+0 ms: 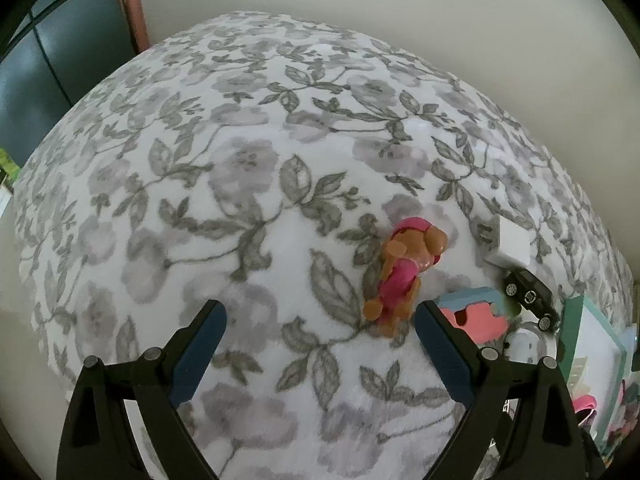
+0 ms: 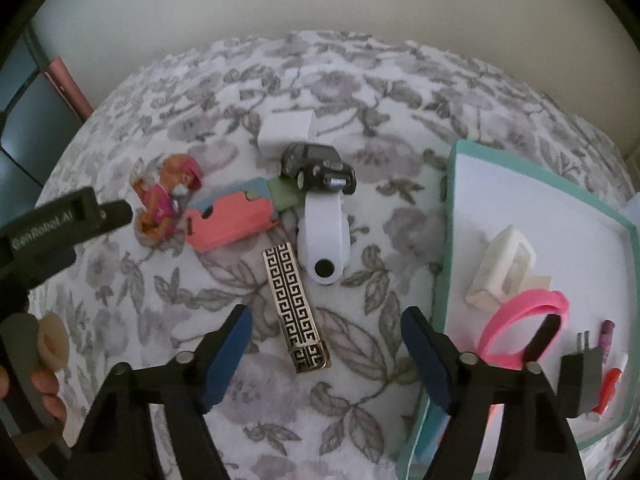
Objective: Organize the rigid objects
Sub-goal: 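Move both tools back over the remaining items beside the tray, then grasp the pink-helmeted dog figure with the left tool while the right tool grasps the gold lighter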
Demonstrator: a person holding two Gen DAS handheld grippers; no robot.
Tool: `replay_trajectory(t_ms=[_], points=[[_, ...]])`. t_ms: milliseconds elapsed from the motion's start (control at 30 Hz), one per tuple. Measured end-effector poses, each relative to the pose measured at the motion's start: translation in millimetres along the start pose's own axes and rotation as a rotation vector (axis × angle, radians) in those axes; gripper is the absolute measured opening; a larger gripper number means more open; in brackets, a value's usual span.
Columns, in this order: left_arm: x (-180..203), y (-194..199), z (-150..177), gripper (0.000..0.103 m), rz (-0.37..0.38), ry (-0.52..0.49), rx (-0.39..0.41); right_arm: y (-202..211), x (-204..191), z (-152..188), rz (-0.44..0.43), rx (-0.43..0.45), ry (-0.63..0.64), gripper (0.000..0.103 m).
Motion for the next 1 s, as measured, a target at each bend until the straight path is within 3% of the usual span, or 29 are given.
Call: replay_trajectory(t_ms=[333, 667, 867, 1000], points=[[14, -24, -16, 0.095, 0.002, -0.05, -0.009, -30, -3, -10, 0.01, -0.052, 0.007, 0.073], [29, -40, -22, 0.095, -0.017, -0.087, -0.021, -37, -9, -22, 0.063, -0.033, 0.057, 0.073], [35, -40, -20, 0.074, -0.008, -0.112, -0.024, -40, -11, -24, 0.066, -0.032, 0.062, 0.073], [38, -40, -17, 0.04, -0.001, -0.125, -0.036, -38, -9, -20, 0.065, -0.035, 0.063, 0.071]])
Point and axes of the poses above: each gripper's, at about its wrist camera, not at the fingertips, and y roughly against the way its jaws point, x to its right, z to its underside, the point moved 7 cm from there along -y, roughly the way its jaws point, and after that the axes turned 7 degrees about -x, right-handed, at the moved point
